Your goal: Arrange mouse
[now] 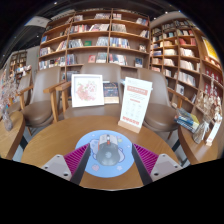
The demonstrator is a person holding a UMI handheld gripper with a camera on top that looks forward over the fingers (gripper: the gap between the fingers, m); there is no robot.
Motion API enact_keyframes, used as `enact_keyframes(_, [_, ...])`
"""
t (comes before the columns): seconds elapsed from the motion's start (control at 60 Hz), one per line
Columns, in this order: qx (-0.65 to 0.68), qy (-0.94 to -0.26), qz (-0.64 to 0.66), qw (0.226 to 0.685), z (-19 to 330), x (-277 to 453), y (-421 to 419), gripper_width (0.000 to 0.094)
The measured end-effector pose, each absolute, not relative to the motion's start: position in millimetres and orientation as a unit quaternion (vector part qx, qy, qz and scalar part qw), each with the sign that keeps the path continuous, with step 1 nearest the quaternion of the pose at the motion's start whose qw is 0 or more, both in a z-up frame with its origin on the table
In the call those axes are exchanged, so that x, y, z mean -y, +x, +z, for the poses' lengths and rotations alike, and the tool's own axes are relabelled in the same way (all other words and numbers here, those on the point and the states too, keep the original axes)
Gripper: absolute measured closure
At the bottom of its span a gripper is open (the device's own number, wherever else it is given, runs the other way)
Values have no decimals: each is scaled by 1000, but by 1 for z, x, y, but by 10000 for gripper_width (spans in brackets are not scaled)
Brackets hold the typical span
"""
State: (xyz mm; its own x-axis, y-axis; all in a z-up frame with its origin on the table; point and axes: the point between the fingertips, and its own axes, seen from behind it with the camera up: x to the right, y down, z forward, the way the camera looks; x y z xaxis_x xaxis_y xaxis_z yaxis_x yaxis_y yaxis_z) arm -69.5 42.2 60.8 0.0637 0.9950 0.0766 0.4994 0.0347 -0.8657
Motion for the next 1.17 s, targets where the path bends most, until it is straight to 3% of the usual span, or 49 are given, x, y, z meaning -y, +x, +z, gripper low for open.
enact_keyframes(0.283, [608,-599,318,413,130,-36,100,81])
enact_keyframes(0.517, [609,-597,340,397,150,-21,212,82])
enact_keyframes(0.8, [625,-584,346,387,149,-9,271,82])
enact_keyframes(1.167, [618,-582,345,400,156,-13,280,81])
